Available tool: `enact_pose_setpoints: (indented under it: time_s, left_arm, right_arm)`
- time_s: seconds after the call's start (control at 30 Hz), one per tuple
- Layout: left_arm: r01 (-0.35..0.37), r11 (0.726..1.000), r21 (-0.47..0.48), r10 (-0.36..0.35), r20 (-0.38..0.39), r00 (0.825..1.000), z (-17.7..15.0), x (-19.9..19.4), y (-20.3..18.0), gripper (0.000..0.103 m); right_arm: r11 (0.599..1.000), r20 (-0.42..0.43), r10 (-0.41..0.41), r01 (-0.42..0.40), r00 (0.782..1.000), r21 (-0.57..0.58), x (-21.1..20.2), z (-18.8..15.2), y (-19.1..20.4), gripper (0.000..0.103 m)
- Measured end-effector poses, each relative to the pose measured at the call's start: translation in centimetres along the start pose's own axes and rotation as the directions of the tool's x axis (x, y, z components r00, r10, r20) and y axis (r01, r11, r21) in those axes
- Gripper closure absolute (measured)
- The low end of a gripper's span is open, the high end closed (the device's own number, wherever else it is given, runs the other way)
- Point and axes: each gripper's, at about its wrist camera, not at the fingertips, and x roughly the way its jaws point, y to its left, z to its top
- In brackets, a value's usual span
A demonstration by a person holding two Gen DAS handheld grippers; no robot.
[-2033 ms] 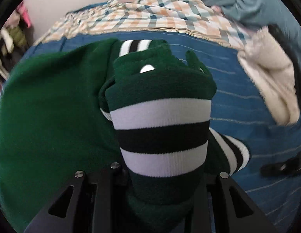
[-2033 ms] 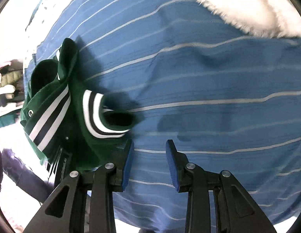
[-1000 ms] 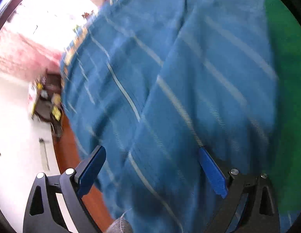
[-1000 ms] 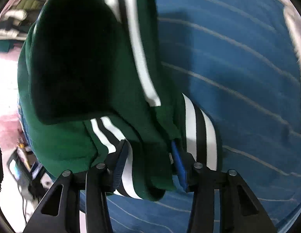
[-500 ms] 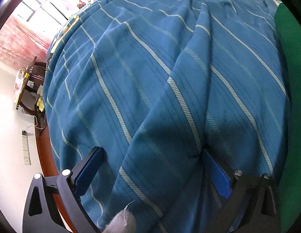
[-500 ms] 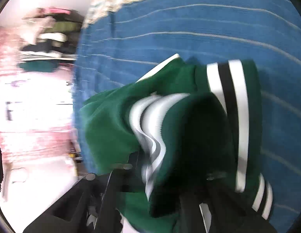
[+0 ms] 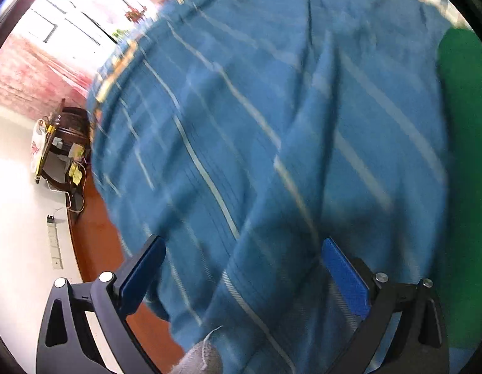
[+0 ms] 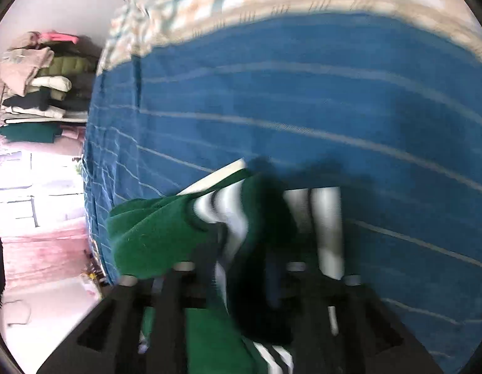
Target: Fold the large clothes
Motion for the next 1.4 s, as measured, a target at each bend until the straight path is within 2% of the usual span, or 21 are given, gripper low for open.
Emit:
enact_pose_setpoints:
  time_s: [0.03, 0.07, 0.2, 0.3, 0.33, 0.4, 0.53, 0.6, 0.67, 0.73, 0.8, 0.87, 0.9, 0.93, 1.0, 1.13, 1.2, 1.23, 1.27, 1.3, 1.4]
  left_arm:
    - [0.004, 1.0, -0.007, -0.004, 0.029, 1.0, 0.4, -1.3, 0.0, 0.0]
    - [0.006, 1.0, -0.011, -0.005, 0.057, 0.998, 0.8, -2.5, 0.0, 0.0]
    - [0.043, 0.999, -0.004, -0.042, 0.15, 0.988, 2.4, -6.5, -1.7, 0.0]
    - [0.076, 0.997, 0.031, -0.08, 0.202, 0.976, 3.9, -8.9, -4.3, 0.0]
    - [0.082, 0.995, 0.048, -0.091, 0.222, 0.971, 4.4, -9.5, -5.4, 0.0]
    - [0.089, 0.992, 0.086, -0.108, 0.25, 0.962, 5.1, -10.4, -7.5, 0.0]
    - [0.061, 0.98, 0.187, -0.104, 0.226, 0.969, 5.7, -9.4, -11.5, 0.0]
    - [0.057, 0.972, 0.227, -0.105, 0.207, 0.973, 5.3, -8.3, -12.8, 0.0]
    - [0.022, 0.969, 0.248, -0.075, 0.206, 0.976, 5.0, -8.0, -13.4, 0.0]
    - [0.001, 0.967, 0.257, -0.051, 0.188, 0.981, 5.4, -7.9, -13.3, 0.0]
    - [0.043, 0.969, 0.244, -0.083, 0.156, 0.984, 6.1, -8.0, -12.6, 0.0]
    - [0.052, 0.972, 0.23, -0.093, 0.171, 0.981, 7.1, -8.7, -12.0, 0.0]
    - [0.05, 0.972, 0.229, -0.094, 0.185, 0.978, 7.6, -8.9, -12.1, 0.0]
    - [0.048, 0.973, 0.226, -0.095, 0.202, 0.975, 8.2, -9.2, -12.2, 0.0]
    - [0.058, 0.974, 0.22, -0.109, 0.227, 0.968, 9.8, -9.6, -12.9, 0.0]
    - [0.039, 0.969, 0.243, -0.106, 0.269, 0.957, 12.8, -9.1, -16.0, 0.0]
    - [0.01, 0.961, 0.276, -0.088, 0.271, 0.959, 13.9, -7.9, -18.1, 0.0]
    - [-0.017, 0.956, 0.291, -0.07, 0.286, 0.956, 14.2, -7.5, -18.9, 0.0]
    - [-0.03, 0.952, 0.303, -0.063, 0.291, 0.955, 14.5, -7.3, -19.4, 0.0]
    - [-0.03, 0.949, 0.313, -0.067, 0.293, 0.954, 14.8, -7.4, -19.7, 0.0]
    - [-0.003, 0.951, 0.31, -0.091, 0.291, 0.952, 15.1, -8.3, -19.2, 0.0]
  right_arm:
    - [1.0, 0.024, 0.008, -0.007, 1.0, -0.01, -1.4, -0.9, -0.2, 0.041]
    - [1.0, 0.032, 0.019, -0.018, 0.999, -0.011, -2.5, -1.6, -0.6, 0.039]
    - [0.99, -0.077, 0.143, -0.143, 0.987, 0.005, -2.8, -6.0, -2.8, 0.039]
    - [0.993, -0.107, 0.113, -0.114, 0.988, -0.005, 0.5, -6.7, -3.6, 0.039]
    - [0.992, -0.112, 0.125, -0.126, 0.986, 0.001, 2.2, -6.9, -3.5, 0.052]
    - [0.986, -0.091, 0.159, -0.153, 0.983, 0.069, 3.1, -7.0, -4.3, 0.093]
    - [0.916, 0.118, 0.296, -0.317, 0.948, 0.245, -2.2, -8.6, -5.6, 0.098]
    - [0.928, 0.166, 0.199, -0.241, 0.966, 0.286, -4.1, -9.7, -6.7, 0.1]
    - [0.941, 0.034, 0.065, -0.073, 0.997, 0.331, -1.4, -9.8, -8.5, 0.101]
    - [0.945, -0.086, -0.066, 0.09, 0.994, 0.313, 1.0, -9.5, -9.5, 0.102]
    - [0.959, -0.079, -0.049, 0.069, 0.996, 0.276, 0.6, -8.5, -9.1, 0.102]
    - [0.977, 0.014, 0.004, -0.007, 1.0, 0.212, -2.2, -6.9, -7.8, 0.098]
    - [0.98, 0.048, 0.024, -0.032, 0.999, 0.195, -3.0, -6.1, -7.4, 0.082]
    - [0.982, 0.085, 0.042, -0.057, 0.996, 0.177, -4.0, -5.2, -6.8, 0.054]
    - [0.982, 0.126, 0.107, -0.124, 0.986, 0.139, -4.5, -3.1, -5.7, 0.025]
    - [0.963, 0.054, 0.259, -0.262, 0.964, 0.062, -1.2, 0.6, -2.2, 0.025]
    - [0.963, -0.021, 0.271, -0.27, 0.962, 0.023, 1.2, 1.6, -0.7, 0.025]
    - [0.963, -0.062, 0.268, -0.269, 0.961, -0.004, 3.0, 1.9, 0.5, 0.033]
    - [0.973, -0.102, 0.223, -0.227, 0.969, -0.027, 4.6, 2.2, 1.3, 0.051]
    - [0.976, -0.123, 0.206, -0.213, 0.971, -0.046, 5.6, 2.2, 1.7, 0.094]
    - [0.984, -0.053, 0.165, -0.168, 0.985, -0.062, 4.8, 2.0, 3.0, 0.097]
